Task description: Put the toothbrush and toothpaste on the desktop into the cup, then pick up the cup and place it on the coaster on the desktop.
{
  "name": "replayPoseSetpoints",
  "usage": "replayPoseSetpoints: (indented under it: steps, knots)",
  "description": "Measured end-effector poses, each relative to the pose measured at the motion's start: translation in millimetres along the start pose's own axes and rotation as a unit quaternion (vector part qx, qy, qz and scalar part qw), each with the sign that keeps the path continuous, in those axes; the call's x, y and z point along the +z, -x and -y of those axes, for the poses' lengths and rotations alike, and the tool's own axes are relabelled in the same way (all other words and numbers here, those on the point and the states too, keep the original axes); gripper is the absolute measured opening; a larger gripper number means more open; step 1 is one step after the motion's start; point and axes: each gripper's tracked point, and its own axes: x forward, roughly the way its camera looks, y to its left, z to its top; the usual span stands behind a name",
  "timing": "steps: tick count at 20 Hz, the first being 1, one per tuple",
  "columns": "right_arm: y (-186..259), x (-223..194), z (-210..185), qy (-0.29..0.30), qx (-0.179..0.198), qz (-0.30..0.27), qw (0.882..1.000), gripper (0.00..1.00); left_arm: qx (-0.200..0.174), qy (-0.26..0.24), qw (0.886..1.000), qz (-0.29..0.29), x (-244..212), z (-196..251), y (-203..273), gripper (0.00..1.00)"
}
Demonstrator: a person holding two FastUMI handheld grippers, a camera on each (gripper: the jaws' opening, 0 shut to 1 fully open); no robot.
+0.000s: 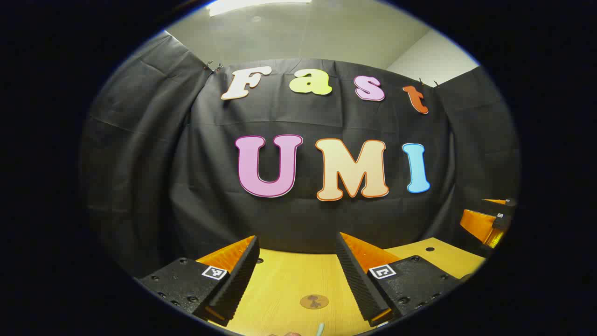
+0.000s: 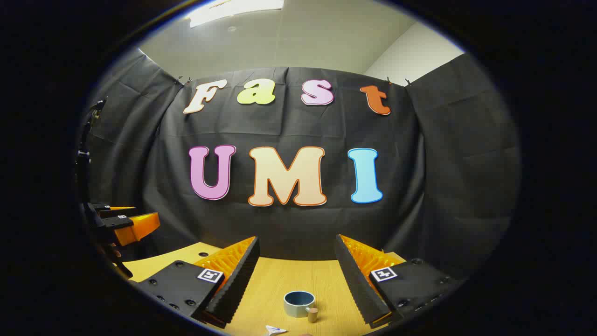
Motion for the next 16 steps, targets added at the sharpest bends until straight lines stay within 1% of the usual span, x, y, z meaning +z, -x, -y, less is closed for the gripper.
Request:
replayPoseSetpoints:
  steps: [11, 13, 16]
  knots:
    - [-11.8, -22.0, -12.2, 0.015, 0.011, -0.034, 0.999, 1.0, -0.003, -0.002, 1.0, -0.004, -7.0, -5.7, -9.8, 0.94]
    - [-12.3, -27.4, -13.6, 0.02, 0.012, -0.041, 0.999, 0.96, -0.004, -0.002, 1.0, -0.002, -7.4, -6.9, -11.6, 0.94]
    - [-12.0, -38.5, -19.7, 0.024, 0.016, -0.056, 0.998, 0.99, -0.007, -0.005, 1.0, 0.0, -7.3, -8.2, -14.2, 0.94]
